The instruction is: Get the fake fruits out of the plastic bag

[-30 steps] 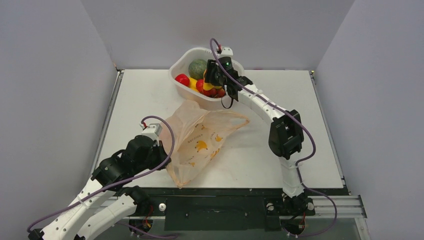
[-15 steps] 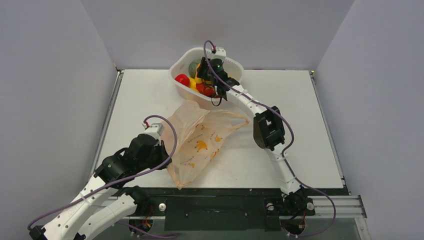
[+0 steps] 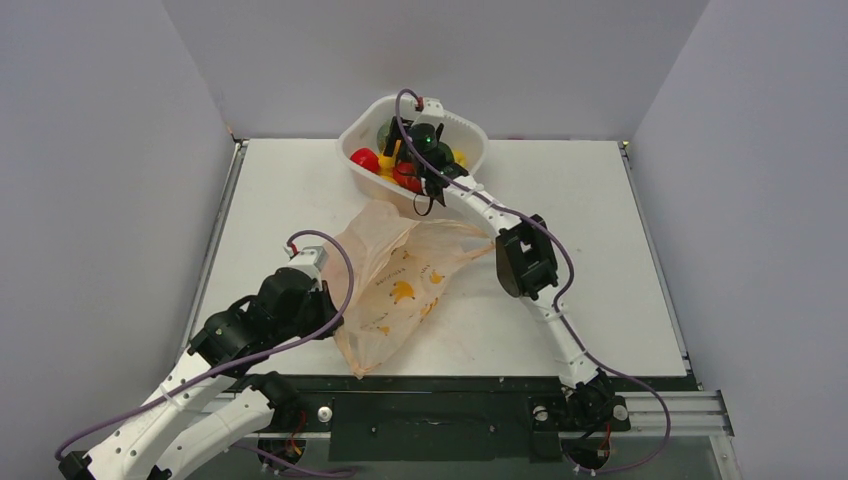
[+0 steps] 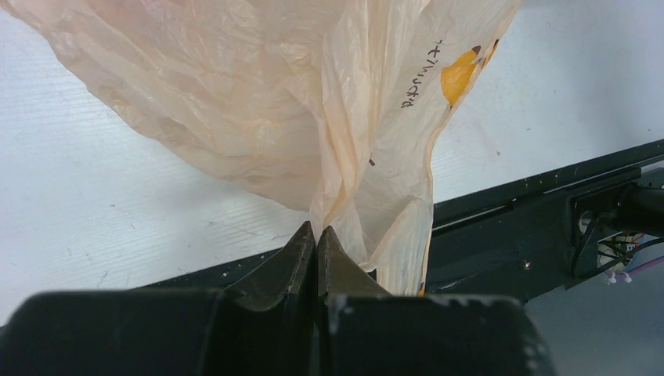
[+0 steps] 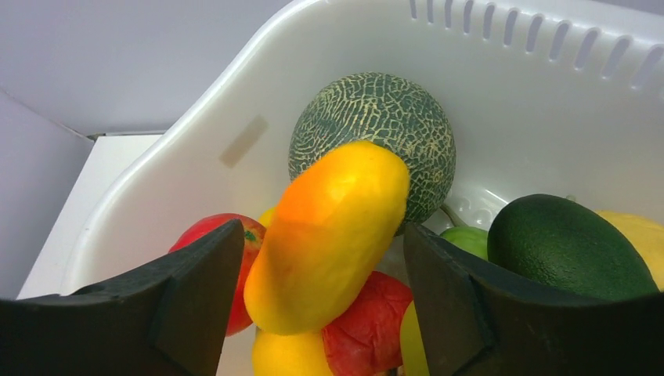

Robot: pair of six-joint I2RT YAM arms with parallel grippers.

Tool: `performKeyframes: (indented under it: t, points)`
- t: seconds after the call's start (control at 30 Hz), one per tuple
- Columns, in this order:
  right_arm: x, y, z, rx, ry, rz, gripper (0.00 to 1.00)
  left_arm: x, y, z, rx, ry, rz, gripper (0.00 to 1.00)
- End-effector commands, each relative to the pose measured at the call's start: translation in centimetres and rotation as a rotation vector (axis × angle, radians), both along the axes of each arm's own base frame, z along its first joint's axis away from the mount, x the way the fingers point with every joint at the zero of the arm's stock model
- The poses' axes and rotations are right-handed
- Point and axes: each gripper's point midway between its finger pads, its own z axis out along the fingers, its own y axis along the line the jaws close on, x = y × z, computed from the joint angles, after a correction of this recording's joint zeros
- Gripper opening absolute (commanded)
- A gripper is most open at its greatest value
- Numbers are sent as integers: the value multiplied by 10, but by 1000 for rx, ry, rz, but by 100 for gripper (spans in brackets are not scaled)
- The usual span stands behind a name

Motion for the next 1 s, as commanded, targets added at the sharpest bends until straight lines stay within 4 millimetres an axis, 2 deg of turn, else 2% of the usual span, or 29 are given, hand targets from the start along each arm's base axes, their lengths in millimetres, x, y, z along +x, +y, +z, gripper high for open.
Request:
performKeyframes:
  t: [0.0,0.03,0.1,0.13,0.17,0.2,0.23,0.27,0.3,0.33,0.37,0.4,0.43,0.47,0.5,0.53,0.57,0.6,0.63,0.67,0.7,0.73,0.77,0.8,0.83,0.87,0.9,0.93,0.97]
  points:
    - [-7,2,44,-47,-74,-8,72,5,-1,6,-11,-28,9,0]
    - [-9,-2,38,-72,-54,-15,74,5,-1,5,-10,-28,11,0]
    - [-16,-9,47,-107,-48,-19,75,5,-1,5,-7,-28,14,0]
    - [-20,-13,65,-103,-61,-22,75,5,-1,5,-7,-28,15,0]
    - [-24,-17,64,-125,-42,-25,76,5,0,5,-5,-27,15,0]
    - [-30,-22,85,-116,-59,-29,76,5,0,5,-6,-27,17,0]
    - [-36,-26,85,-134,-38,-28,76,5,0,5,-6,-27,17,0]
    - [-44,-32,108,-122,-56,-32,76,5,0,5,-6,-28,18,0]
    - [-51,-39,103,-142,-26,-36,76,5,0,7,-11,-33,18,0]
    - [-62,-45,127,-125,-47,-39,76,5,0,7,-14,-36,17,0]
    - [-70,-51,119,-143,-16,-39,76,5,0,9,-18,-43,18,0]
    - [-83,-59,147,-119,-44,-41,76,5,0,9,-23,-47,17,0]
    - [-91,-64,134,-140,-10,-39,76,5,1,10,-26,-51,20,0]
    - [-105,-72,159,-116,-35,-38,76,6,2,11,-25,-54,25,0]
    - [-115,-75,143,-131,7,-29,76,6,2,11,-26,-56,29,0]
    - [-129,-81,163,-105,-13,-21,76,6,2,11,-24,-56,31,0]
    - [-139,-85,146,-120,30,-13,76,6,3,11,-25,-57,32,0]
    - [-157,-91,147,-121,43,1,76,6,2,12,-26,-58,32,0]
    - [-173,-97,167,-90,18,7,75,6,3,12,-28,-59,33,0]
    - [-186,-97,151,-108,50,26,75,6,3,12,-30,-60,34,0]
    - [-203,-98,165,-75,32,42,75,6,3,12,-30,-61,35,0]
    - [-216,-97,147,-86,64,73,75,6,3,12,-31,-60,33,0]
    - [-233,-96,159,-53,49,97,74,6,2,12,-31,-60,32,0]
    - [-245,-95,141,-51,83,115,73,5,2,12,-32,-58,26,0]
    - [-263,-91,151,-21,64,151,73,4,0,12,-35,-55,19,0]
    - [-276,-87,137,7,79,180,71,4,0,12,-35,-55,16,0]
    - [-293,-81,142,39,64,222,71,4,-1,12,-38,-52,11,0]
    - [-305,-74,123,63,93,260,69,3,-1,12,-38,-52,5,0]
    - [-322,-68,126,92,86,301,68,3,-2,12,-41,-53,1,0]
